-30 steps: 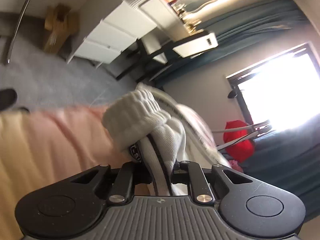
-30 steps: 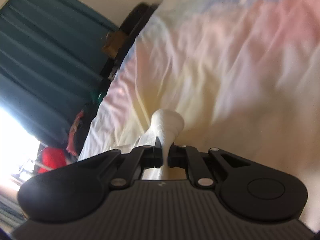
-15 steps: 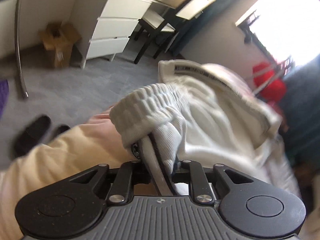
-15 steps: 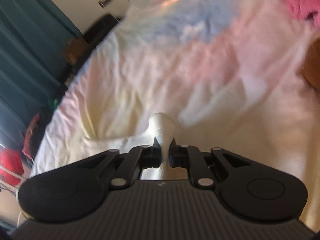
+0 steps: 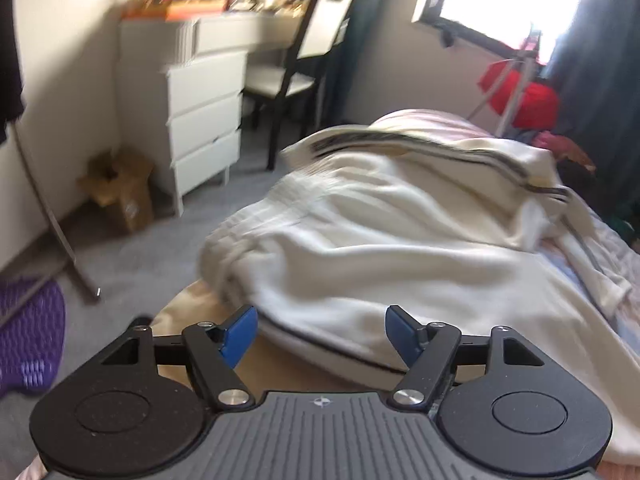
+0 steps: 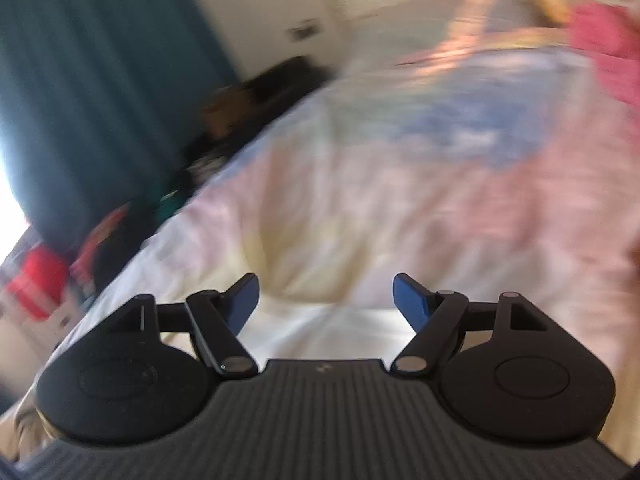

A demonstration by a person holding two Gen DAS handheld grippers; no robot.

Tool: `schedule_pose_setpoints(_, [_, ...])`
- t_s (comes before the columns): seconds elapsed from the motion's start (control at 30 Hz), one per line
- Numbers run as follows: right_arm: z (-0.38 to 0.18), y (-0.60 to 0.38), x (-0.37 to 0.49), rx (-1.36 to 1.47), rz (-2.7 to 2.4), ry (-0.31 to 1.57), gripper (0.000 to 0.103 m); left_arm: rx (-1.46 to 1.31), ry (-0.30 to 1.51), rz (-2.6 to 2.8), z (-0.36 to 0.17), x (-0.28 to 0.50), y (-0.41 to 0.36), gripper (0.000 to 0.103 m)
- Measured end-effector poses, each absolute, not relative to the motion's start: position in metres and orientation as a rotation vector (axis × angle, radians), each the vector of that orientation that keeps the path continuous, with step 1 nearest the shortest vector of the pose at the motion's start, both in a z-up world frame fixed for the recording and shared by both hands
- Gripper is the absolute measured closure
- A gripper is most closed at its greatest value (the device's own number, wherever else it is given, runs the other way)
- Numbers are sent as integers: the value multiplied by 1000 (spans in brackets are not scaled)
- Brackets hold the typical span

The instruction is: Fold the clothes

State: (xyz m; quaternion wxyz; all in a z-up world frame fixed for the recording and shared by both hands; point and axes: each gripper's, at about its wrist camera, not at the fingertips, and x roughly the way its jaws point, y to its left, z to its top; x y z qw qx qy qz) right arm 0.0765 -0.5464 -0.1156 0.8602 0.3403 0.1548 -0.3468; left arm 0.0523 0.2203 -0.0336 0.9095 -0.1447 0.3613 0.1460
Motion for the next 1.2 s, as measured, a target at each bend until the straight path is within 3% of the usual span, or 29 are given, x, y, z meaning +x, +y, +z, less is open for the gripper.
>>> schedule_pose_setpoints(0.3, [-142,-531,153,624,-581,482,28,-233,623,10,-2,83,77,23])
schedule_pose_setpoints(0.57, [-167,-539,199,510,-672,535,28,-76,598,-140,-68,113,-4,22])
schedule_pose_setpoints(0.73, [-172,-557,217,572,-682,507,27,-20,671,-144,-111,129,-9,22])
schedule_pose_setpoints(0.9, [-180,-559,236,441,-714,592,27,-7,655,-161,-123,139,-10,22])
schedule_pose_setpoints(0.93, [-181,-556,235,417,-714,591,30,-1,648,-165,-125,139,-12,22])
schedule_pose_setpoints(1.0, [-180,-552,234,374,-715,590,47,12,644,-171,-127,141,-16,22])
schedule_pose_setpoints(1.07, [-177,-550,231,354,-702,575,84,22,647,-178,-129,141,-19,22])
schedule_pose_setpoints(1.2, [-169,-554,221,393,-725,497,90,29,645,-195,-128,138,-23,22])
